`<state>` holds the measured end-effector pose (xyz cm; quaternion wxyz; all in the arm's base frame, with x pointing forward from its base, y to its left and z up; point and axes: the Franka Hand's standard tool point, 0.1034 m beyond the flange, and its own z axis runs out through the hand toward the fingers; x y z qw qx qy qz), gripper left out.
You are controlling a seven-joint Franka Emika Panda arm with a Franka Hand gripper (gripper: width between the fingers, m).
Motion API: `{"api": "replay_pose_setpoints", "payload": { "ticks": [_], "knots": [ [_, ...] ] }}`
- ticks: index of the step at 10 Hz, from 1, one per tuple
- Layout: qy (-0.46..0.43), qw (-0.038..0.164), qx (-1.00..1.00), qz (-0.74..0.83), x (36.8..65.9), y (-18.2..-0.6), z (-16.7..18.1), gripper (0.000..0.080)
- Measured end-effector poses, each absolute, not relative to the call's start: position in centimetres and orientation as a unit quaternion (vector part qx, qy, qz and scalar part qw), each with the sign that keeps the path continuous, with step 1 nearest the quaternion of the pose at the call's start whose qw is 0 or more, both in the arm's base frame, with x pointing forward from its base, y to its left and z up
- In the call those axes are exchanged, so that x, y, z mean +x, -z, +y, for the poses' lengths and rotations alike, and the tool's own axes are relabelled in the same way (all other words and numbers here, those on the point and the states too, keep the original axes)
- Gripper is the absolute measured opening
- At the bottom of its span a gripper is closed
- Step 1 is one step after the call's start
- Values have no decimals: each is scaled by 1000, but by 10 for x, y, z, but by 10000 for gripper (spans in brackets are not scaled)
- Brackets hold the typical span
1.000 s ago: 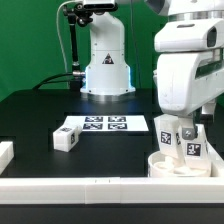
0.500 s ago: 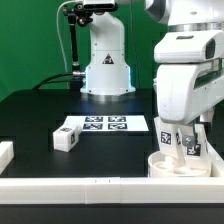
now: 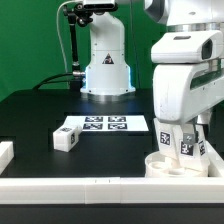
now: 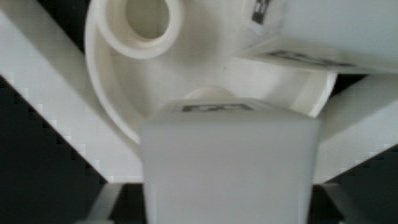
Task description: Assemble stool
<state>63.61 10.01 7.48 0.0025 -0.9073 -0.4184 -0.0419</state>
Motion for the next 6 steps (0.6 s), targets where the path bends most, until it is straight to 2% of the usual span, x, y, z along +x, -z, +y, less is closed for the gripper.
{"api": "replay_pose_setpoints", "payload": {
  "ticks": [6],
  "knots": [
    [40, 13, -978, -203, 636, -74, 101, 337]
  ]
}}
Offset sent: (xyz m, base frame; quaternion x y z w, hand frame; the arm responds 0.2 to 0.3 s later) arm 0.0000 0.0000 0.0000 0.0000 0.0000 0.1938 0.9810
